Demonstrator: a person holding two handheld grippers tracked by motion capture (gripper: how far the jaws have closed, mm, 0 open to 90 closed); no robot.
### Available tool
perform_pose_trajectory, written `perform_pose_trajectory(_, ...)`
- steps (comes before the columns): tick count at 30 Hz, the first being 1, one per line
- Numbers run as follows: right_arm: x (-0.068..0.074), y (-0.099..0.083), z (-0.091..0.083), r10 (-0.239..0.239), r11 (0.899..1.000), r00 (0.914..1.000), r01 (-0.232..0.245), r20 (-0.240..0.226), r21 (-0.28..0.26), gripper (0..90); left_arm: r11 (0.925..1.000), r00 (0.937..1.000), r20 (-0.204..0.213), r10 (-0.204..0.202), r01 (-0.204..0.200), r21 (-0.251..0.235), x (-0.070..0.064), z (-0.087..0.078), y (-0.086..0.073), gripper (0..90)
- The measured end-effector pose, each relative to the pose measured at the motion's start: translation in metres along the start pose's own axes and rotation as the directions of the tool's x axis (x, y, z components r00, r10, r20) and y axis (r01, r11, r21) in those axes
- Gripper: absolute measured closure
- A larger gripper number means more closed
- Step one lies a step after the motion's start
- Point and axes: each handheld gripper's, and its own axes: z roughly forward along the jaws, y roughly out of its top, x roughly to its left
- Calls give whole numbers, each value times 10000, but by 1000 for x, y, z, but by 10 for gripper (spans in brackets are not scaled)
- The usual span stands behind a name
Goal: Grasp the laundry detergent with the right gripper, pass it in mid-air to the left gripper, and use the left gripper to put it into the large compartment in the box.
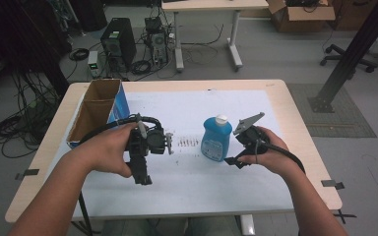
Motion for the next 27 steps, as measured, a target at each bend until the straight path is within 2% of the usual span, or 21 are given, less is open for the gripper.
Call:
perform_pose_trajectory(10,-3,1,17,131,9970,9998,-121,119,-759,52,10000,10000,-32,-29,29,94,-1,2,-3,2)
perform_pose_trajectory(17,-2,2,21,231,9909,9997,-217,94,-1326,53,9999,10000,-87,-39,40,139,-2,2,-4,2)
perform_pose_trajectory(27,-2,2,28,309,9836,9995,-296,42,-1779,53,9999,9999,-110,36,-34,168,-3,2,-2,2)
